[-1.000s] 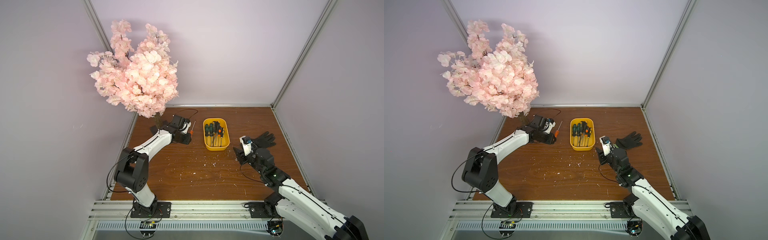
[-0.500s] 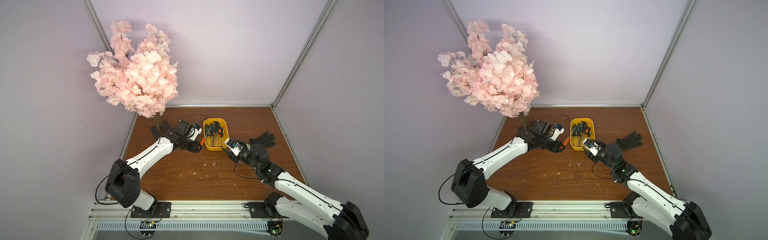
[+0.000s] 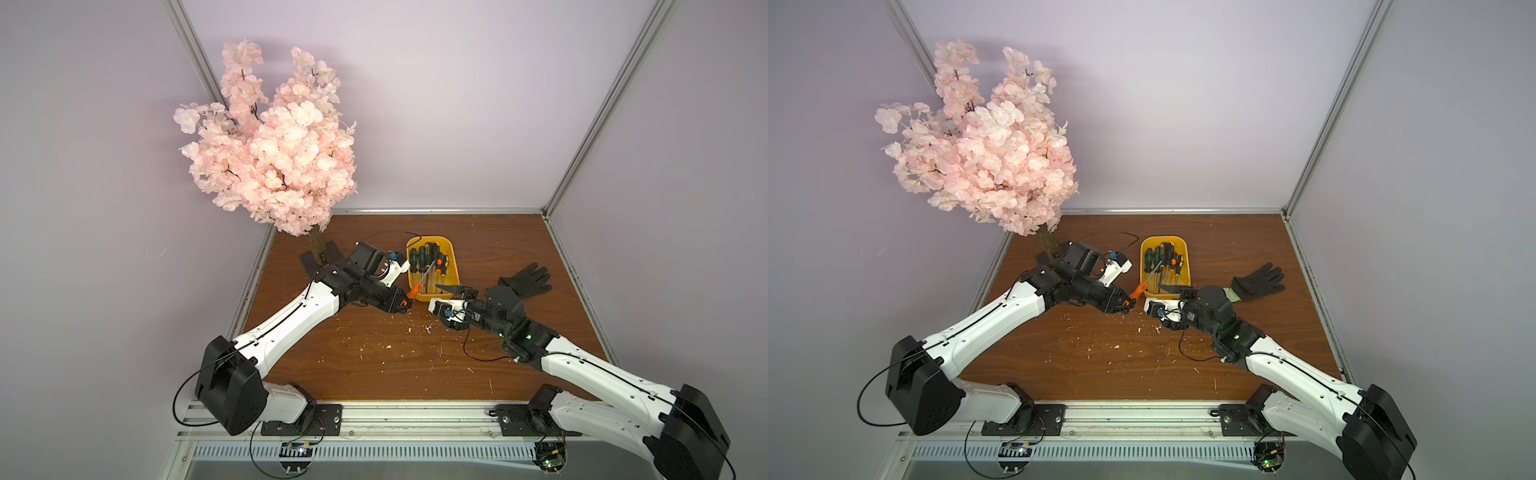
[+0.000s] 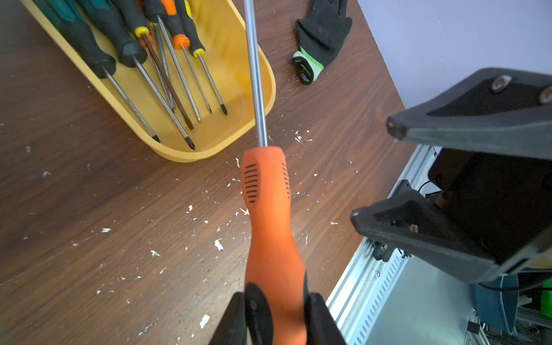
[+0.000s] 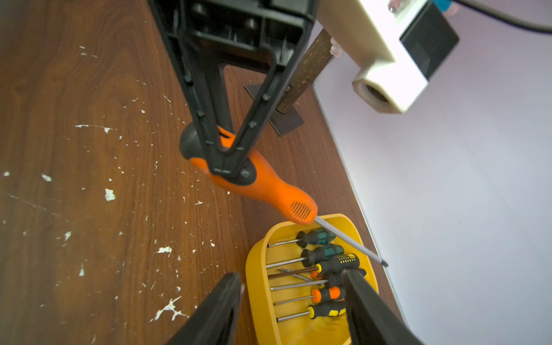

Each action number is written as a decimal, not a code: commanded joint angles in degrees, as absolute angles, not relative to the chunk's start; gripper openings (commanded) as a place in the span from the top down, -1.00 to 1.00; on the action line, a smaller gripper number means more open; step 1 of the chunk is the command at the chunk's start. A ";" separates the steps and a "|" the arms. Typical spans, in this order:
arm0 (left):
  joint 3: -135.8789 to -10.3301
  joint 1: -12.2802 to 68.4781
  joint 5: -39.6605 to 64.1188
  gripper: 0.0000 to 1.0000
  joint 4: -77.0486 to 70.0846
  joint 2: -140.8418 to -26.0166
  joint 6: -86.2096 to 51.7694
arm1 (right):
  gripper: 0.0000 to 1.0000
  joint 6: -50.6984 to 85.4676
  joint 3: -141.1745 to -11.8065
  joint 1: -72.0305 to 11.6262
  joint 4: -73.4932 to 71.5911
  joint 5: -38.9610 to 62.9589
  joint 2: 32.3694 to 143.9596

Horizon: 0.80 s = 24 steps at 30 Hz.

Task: Put the screwdriver on the desktop into the storage box
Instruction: Pick up the screwdriver from the center of the board.

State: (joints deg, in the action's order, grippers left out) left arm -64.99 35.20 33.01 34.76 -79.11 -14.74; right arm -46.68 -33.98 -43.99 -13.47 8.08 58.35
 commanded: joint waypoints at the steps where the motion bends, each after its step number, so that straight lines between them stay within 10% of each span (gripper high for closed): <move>1: -67.02 37.69 36.01 1.00 36.71 -77.83 -14.42 | -0.24 -53.14 -37.21 -44.70 -13.98 9.42 58.86; 24: -67.23 39.94 39.59 1.00 36.74 -74.30 -15.64 | -0.18 -61.17 -42.93 -47.00 -4.49 12.50 62.84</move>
